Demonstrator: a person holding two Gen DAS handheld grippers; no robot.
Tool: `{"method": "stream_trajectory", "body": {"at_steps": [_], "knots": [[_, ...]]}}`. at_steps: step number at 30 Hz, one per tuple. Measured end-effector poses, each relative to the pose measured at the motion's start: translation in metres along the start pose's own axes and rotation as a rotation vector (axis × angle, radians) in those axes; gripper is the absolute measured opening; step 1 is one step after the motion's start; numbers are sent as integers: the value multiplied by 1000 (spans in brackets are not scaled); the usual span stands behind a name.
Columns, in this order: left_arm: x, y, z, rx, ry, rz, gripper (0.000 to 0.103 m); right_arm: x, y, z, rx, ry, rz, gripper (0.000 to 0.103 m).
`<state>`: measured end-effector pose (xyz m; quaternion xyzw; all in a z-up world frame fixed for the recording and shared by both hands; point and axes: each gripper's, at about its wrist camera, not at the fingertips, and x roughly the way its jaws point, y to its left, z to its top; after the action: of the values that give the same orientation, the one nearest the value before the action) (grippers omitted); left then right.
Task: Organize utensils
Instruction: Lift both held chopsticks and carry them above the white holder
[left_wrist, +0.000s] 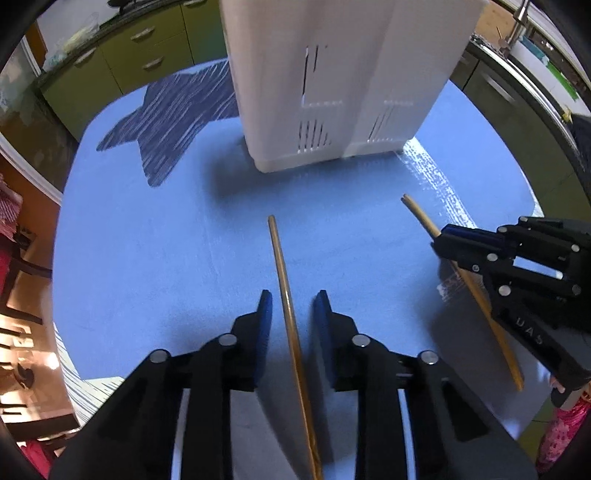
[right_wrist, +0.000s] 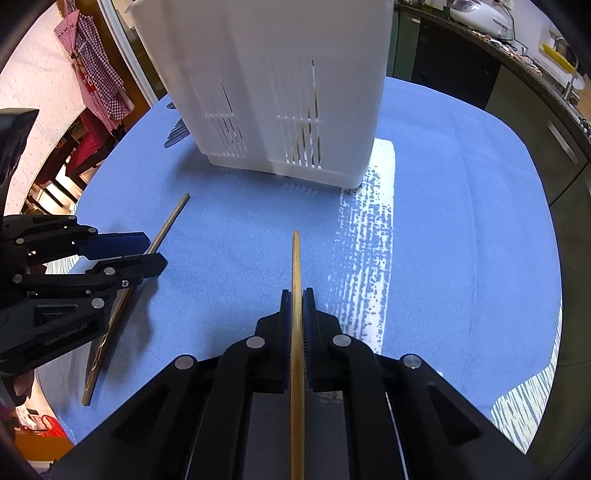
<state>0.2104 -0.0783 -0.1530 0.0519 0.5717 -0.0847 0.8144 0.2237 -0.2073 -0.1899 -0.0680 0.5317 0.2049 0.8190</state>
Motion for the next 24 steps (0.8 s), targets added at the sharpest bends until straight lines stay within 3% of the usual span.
{"method": "stream_trajectory", "body": {"at_steps": [4, 13, 18, 24], "knots": [[-2, -1, -1, -3, -6, 8, 7, -1, -2, -1, 3, -1, 2, 7], [-19, 6, -6, -11, -53, 5, 6, -3, -4, -1, 11, 0, 1, 7], [-62, 8, -16, -9, -151, 0, 6, -30, -10, -3, 40, -76, 9, 7], [-119, 6, -38, 11, -266, -10, 5, -92, -10, -14, 42, -212, 11, 7]]}}
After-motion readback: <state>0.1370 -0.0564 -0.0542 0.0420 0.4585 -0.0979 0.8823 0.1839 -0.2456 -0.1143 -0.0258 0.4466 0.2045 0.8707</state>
